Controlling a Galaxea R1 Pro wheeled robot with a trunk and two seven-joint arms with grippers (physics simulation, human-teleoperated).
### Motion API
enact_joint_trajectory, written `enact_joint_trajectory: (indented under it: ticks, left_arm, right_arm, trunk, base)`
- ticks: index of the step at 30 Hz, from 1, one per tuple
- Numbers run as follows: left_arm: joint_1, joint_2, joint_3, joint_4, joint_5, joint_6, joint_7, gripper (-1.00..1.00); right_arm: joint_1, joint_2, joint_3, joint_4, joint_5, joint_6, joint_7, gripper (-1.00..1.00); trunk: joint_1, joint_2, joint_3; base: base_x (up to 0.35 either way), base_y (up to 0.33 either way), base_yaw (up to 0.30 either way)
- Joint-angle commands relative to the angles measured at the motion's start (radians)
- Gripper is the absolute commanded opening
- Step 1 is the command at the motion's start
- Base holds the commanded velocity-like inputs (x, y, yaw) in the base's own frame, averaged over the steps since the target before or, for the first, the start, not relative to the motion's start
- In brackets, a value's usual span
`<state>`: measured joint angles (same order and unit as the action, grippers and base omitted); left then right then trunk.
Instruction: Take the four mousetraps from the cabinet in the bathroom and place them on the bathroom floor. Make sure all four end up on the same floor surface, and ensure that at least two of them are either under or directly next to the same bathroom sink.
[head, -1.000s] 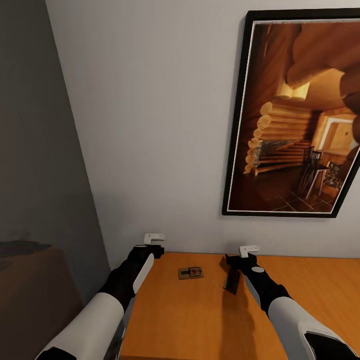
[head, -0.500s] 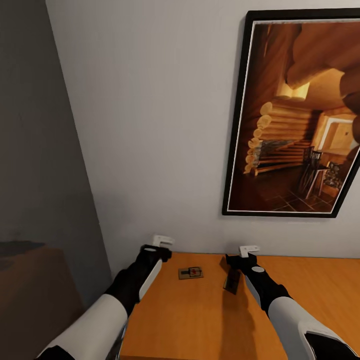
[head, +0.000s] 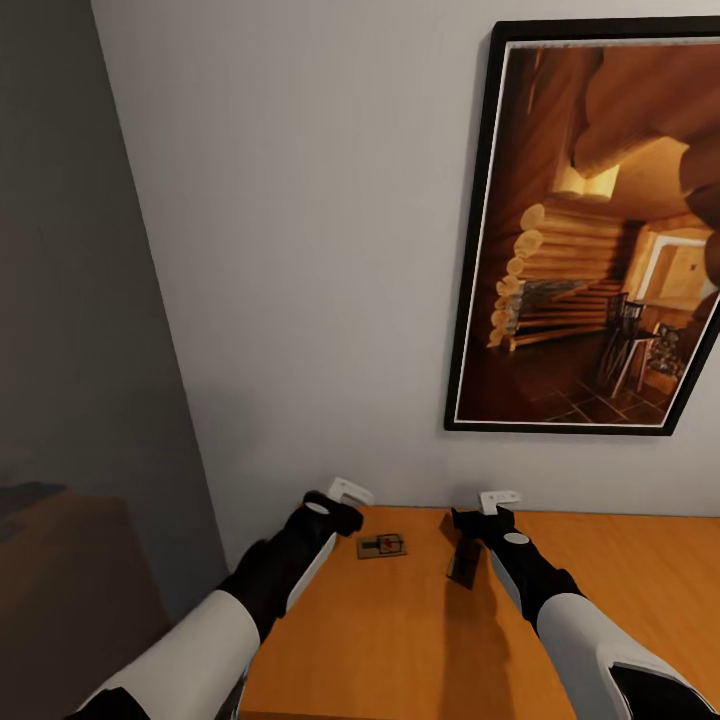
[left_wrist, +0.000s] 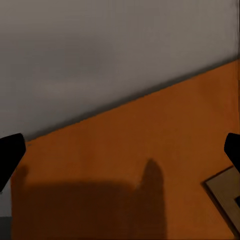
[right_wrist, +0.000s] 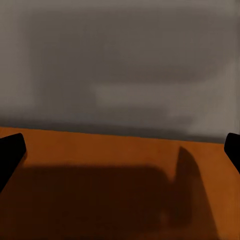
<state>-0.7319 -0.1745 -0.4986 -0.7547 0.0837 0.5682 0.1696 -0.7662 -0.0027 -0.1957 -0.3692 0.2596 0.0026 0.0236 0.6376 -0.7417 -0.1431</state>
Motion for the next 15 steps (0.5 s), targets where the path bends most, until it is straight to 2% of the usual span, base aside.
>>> enact_joint_trajectory:
  ticks: [1,5,6,15]
  left_arm:
    - [-0.001,0.000,-0.007,0.000,-0.009,0.004,0.000,1.00]
    - [-0.001,0.000,-0.031,0.000,-0.063,0.002,-0.024,1.00]
    - [-0.001,0.000,-0.049,0.000,-0.079,0.002,-0.032,1.00]
    - [0.000,0.000,-0.152,-0.001,-0.105,0.008,-0.051,1.00]
  right_arm:
    - [-0.001,0.001,-0.007,0.000,0.010,0.000,0.002,1.00]
    - [-0.001,0.001,-0.007,0.000,0.011,0.000,0.002,1.00]
    - [-0.001,0.001,-0.006,0.000,0.011,0.000,0.002,1.00]
    - [-0.001,0.001,-0.005,0.000,0.013,0.000,0.002,1.00]
  trunk:
    - [0.000,-0.001,-0.002]
    - [0.000,-0.001,-0.002]
    - [0.000,-0.001,-0.002]
    - [0.000,-0.001,-0.002]
  base:
    - [0.000,0.000,0.000]
    - [0.000,0.000,0.000]
    - [0.000,0.000,0.000]
    - [0.000,0.000,0.000]
